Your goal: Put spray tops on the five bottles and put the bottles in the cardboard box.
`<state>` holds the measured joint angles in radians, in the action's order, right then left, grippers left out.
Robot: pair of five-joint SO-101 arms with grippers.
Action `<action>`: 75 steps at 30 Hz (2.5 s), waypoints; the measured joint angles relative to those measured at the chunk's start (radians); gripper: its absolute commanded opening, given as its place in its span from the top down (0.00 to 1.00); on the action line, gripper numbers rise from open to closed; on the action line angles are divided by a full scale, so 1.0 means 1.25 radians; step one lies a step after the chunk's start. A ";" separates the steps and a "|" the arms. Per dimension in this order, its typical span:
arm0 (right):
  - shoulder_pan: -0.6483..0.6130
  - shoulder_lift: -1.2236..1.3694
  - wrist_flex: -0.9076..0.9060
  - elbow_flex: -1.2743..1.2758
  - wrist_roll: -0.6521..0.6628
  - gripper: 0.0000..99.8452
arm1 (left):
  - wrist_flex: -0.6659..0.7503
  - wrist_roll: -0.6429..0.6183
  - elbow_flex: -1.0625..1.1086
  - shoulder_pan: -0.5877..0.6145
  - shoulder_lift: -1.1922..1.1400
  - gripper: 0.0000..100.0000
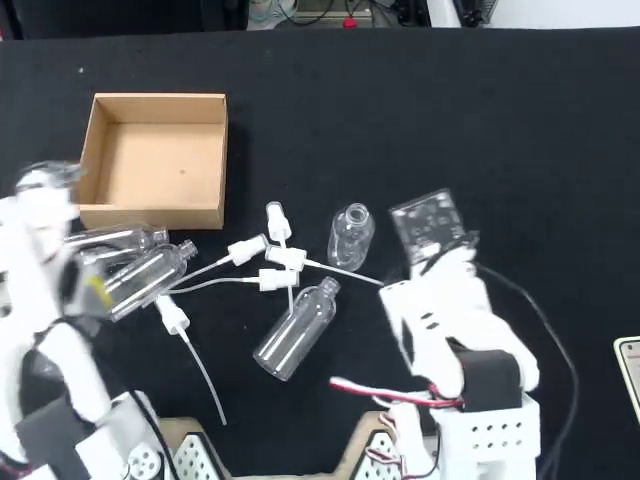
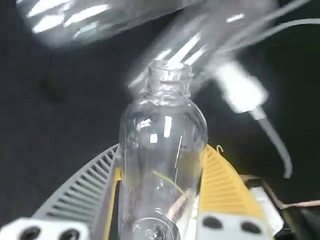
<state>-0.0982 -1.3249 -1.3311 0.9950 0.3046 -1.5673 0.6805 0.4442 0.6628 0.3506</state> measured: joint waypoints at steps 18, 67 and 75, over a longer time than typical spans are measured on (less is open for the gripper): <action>-0.417 0.000 0.167 0.124 -0.074 0.98 | 0.392 0.042 0.330 0.344 0.000 0.72; -0.459 0.000 0.252 0.265 -0.126 0.98 | 0.260 0.274 0.063 0.280 -0.273 0.67; -0.459 0.000 0.252 0.265 -0.126 0.98 | 0.260 0.303 0.063 0.280 -0.275 0.67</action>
<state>-0.6720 -1.3249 -1.0165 1.3265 0.1465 -1.2421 1.0595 0.5224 1.0127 0.0069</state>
